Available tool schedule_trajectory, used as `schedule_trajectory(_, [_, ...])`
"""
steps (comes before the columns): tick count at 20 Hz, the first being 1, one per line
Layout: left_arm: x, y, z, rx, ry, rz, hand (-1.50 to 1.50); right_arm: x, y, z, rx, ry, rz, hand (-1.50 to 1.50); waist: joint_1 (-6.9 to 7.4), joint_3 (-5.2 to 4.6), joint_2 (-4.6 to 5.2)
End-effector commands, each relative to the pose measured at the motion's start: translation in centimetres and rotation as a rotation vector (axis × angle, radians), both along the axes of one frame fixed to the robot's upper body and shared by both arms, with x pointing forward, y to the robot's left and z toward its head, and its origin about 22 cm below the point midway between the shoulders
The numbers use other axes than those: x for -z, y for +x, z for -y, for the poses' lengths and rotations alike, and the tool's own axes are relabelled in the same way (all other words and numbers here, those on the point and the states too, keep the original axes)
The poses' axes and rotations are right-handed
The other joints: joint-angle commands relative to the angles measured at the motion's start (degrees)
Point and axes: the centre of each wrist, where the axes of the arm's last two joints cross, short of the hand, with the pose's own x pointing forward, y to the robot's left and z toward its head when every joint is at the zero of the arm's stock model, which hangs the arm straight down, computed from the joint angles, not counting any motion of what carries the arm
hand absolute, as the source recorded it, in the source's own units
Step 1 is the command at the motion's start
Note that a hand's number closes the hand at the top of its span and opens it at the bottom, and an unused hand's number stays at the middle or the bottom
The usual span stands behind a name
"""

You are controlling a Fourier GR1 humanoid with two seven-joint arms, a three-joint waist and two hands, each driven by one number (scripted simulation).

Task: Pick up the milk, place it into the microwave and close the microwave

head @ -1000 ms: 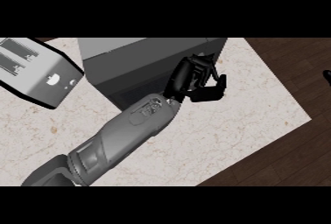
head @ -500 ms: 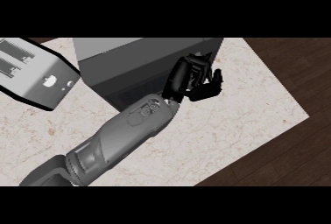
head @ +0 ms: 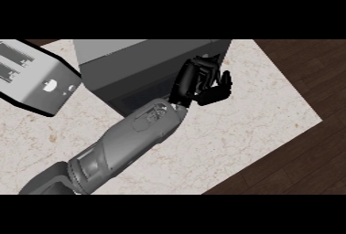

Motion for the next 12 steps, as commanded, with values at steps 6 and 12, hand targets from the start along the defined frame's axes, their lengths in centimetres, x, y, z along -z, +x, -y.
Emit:
schedule_trajectory(6, [0.0,1.3,0.3,-0.215,-0.068,-0.114,1.5,-0.7,0.1,0.8,0.004,0.015,-0.009,-1.5,1.84,-0.03,0.54])
schedule_trajectory(12, [0.8,1.8,-0.3,-0.246,-0.051,-0.149,1.5,-1.7,-0.2,1.8,0.043,0.03,0.016,-1.5,3.84,-0.13,0.6])
